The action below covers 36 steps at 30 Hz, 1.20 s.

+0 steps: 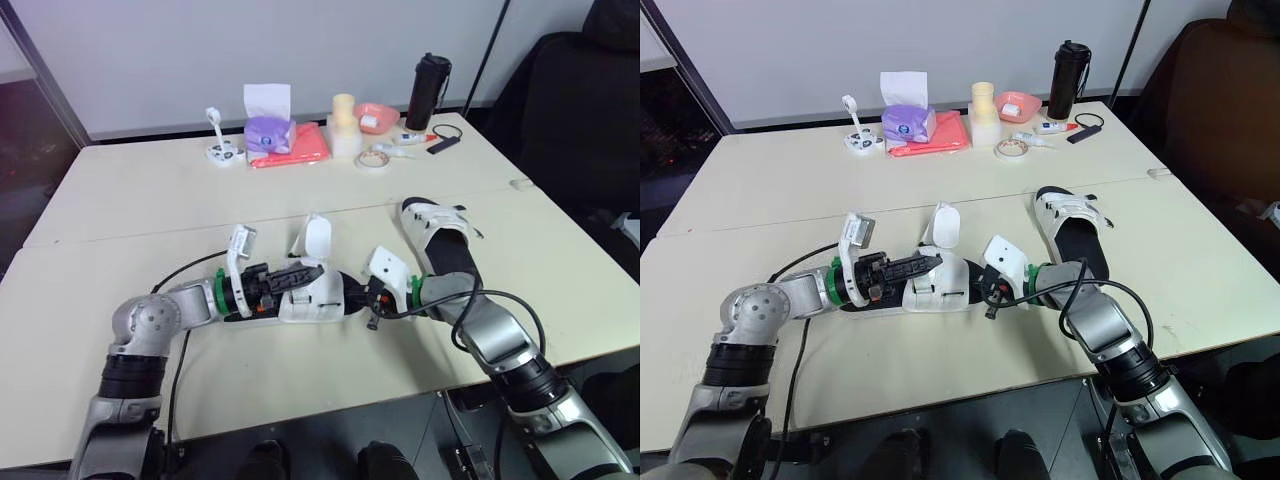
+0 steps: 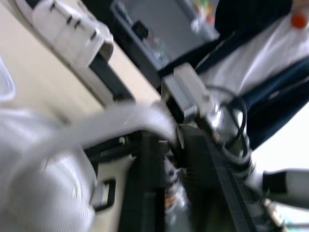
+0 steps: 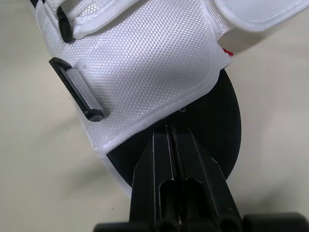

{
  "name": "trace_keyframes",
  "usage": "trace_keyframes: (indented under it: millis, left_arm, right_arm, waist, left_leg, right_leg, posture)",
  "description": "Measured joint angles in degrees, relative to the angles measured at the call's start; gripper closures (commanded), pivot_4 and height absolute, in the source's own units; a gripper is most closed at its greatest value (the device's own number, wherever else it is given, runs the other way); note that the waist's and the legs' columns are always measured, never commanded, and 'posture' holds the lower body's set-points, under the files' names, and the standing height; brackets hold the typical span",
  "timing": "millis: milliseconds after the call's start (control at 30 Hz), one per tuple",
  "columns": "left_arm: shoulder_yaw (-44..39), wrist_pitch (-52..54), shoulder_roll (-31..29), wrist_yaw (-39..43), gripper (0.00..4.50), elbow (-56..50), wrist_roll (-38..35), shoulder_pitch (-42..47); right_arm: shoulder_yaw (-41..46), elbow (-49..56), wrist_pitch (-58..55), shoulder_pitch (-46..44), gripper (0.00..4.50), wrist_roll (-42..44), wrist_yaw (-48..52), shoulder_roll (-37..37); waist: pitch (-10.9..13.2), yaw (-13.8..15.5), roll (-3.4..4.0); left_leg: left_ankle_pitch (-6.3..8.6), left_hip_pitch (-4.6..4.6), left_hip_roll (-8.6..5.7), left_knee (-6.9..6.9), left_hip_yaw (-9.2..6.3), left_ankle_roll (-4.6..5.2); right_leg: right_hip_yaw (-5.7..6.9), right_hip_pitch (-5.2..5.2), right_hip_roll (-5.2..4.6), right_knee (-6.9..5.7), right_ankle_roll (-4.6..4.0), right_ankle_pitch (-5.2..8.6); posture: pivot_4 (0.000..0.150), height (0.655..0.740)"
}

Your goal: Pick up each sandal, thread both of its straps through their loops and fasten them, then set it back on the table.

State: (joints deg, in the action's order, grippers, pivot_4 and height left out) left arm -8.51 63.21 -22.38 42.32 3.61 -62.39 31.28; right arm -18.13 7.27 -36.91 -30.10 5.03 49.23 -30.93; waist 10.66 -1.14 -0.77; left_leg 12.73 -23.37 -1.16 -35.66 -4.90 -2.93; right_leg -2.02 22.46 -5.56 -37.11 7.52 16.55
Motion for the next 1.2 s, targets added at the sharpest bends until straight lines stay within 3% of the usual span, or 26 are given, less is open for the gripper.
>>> trace_keyframes:
  millis: [167, 400, 600, 933, 1167, 1200]
  left_arm:
    - [-4.5, -0.6, 1.9, -5.3, 0.03, 4.3, -0.1, 2.0]
    - [-5.5, -8.3, 3.8, -9.7, 0.03, 10.6, 6.9, 3.2]
    - [-8.2, -10.1, 3.9, -10.7, 0.03, 11.8, 7.1, 7.1]
    - [1.0, -11.6, 1.2, -1.1, 0.03, 14.0, 16.5, 7.9]
    - [3.2, -13.9, 1.5, 3.7, 0.03, 17.6, 20.8, 10.2]
    - [3.2, -14.0, 1.7, 4.1, 0.27, 18.2, 21.1, 10.2]
  right_arm:
    - [0.1, 0.3, -0.2, 0.2, 4.5, -0.2, -0.1, 0.0]
    - [0.2, 0.4, -0.3, 0.3, 4.5, -0.2, -0.2, 0.0]
    - [0.2, 0.5, -0.4, 0.3, 4.5, -0.2, -0.2, 0.1]
    - [0.2, 0.5, -0.4, 0.3, 4.5, -0.2, -0.4, 0.3]
    - [0.3, 0.7, -0.8, 0.5, 4.5, -0.2, -0.6, 0.5]
    - [0.3, 0.9, -1.0, 0.6, 4.5, -0.2, -0.7, 0.5]
  waist:
    - [0.0, 0.1, 0.0]
    - [0.0, 0.1, -0.01]
    - [0.0, 0.1, -0.03]
    - [0.0, -0.1, -0.03]
    - [0.0, -0.1, -0.02]
    - [0.0, 0.0, -0.03]
  left_leg:
    - [0.0, 0.0, 0.0, -0.01, 0.0, -0.01]
    - [-0.02, 0.0, -0.01, -0.02, 0.01, -0.04]
    - [-0.03, -0.01, -0.01, -0.02, 0.01, -0.06]
    - [-0.05, 0.0, -0.01, 0.0, 0.02, -0.09]
    - [-0.05, 0.0, -0.01, 0.0, 0.02, -0.09]
    - [-0.05, 0.0, -0.01, 0.0, 0.01, -0.1]
  right_leg:
    - [0.0, -0.01, 0.0, 0.01, 0.01, 0.0]
    - [0.0, -0.01, 0.0, 0.01, 0.01, 0.0]
    - [0.01, -0.02, 0.0, 0.01, 0.01, 0.0]
    - [0.01, 0.0, 0.01, 0.0, 0.01, 0.0]
    - [0.02, -0.01, 0.01, 0.01, 0.01, 0.0]
    - [0.02, 0.0, 0.01, 0.01, 0.02, 0.0]
  posture:
    - [0.15, 0.74]
    - [0.15, 0.74]
    - [0.15, 0.74]
    - [0.15, 0.74]
    - [0.15, 0.74]
    - [0.15, 0.74]
